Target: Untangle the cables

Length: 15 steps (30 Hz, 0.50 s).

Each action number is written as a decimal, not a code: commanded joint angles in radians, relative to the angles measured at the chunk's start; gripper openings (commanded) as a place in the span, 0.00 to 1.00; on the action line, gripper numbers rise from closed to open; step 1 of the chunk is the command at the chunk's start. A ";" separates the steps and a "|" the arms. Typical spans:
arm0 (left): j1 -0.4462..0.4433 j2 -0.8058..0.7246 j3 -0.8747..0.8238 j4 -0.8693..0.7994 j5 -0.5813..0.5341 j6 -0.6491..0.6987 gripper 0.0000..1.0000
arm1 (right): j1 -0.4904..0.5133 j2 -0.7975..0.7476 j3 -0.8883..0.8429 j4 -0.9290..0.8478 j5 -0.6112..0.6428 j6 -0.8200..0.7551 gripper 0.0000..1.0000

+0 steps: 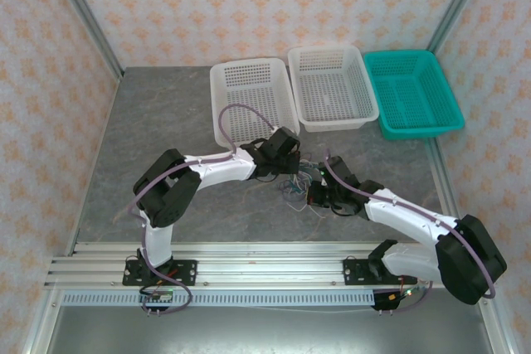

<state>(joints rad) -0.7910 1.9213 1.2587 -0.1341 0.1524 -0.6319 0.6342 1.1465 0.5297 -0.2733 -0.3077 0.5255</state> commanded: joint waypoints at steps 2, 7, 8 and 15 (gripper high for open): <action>0.009 -0.038 -0.013 -0.007 -0.005 -0.006 0.00 | -0.001 -0.027 0.000 -0.012 0.062 0.013 0.46; 0.002 -0.104 -0.037 0.022 0.048 -0.025 0.00 | -0.005 -0.103 0.019 0.043 0.183 0.037 0.94; 0.001 -0.121 -0.047 0.025 0.051 -0.030 0.00 | -0.013 -0.110 0.021 0.073 0.205 0.047 0.95; -0.004 -0.228 -0.115 0.060 0.088 -0.087 0.00 | -0.093 0.092 0.024 0.303 0.180 0.099 0.90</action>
<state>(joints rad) -0.7918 1.7378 1.1675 -0.1040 0.2161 -0.6838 0.5552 1.1614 0.5415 -0.0925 -0.1425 0.5930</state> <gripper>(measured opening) 0.050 0.914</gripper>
